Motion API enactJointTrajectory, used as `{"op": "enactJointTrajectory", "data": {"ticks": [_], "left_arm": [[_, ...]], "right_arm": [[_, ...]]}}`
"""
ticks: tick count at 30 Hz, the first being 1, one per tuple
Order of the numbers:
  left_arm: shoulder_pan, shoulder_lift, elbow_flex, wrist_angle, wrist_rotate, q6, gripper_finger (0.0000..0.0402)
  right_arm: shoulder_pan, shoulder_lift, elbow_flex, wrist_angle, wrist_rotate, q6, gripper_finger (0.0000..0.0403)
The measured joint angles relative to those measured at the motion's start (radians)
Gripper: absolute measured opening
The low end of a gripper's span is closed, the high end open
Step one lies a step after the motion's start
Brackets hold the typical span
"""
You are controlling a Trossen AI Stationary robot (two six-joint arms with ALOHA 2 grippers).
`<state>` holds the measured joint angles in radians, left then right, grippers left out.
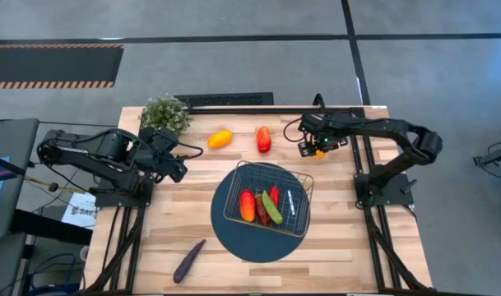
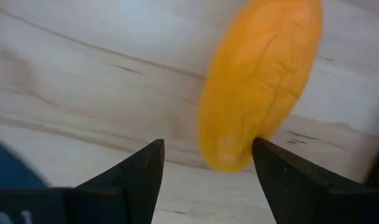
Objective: Build produce basket
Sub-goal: Put the right yellow mango into the gold wire basket
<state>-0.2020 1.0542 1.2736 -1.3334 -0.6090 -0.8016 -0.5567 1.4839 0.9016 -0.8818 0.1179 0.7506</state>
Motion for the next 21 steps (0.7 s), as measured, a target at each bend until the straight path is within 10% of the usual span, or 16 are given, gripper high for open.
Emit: {"op": "enactJointTrajectory", "data": {"ticks": [21], "left_arm": [[0.0, 0.0, 0.0, 0.0, 0.0, 0.001, 0.024]], "right_arm": [[-0.062, 0.001, -0.002, -0.023, 0.1, -0.051, 0.027]]}}
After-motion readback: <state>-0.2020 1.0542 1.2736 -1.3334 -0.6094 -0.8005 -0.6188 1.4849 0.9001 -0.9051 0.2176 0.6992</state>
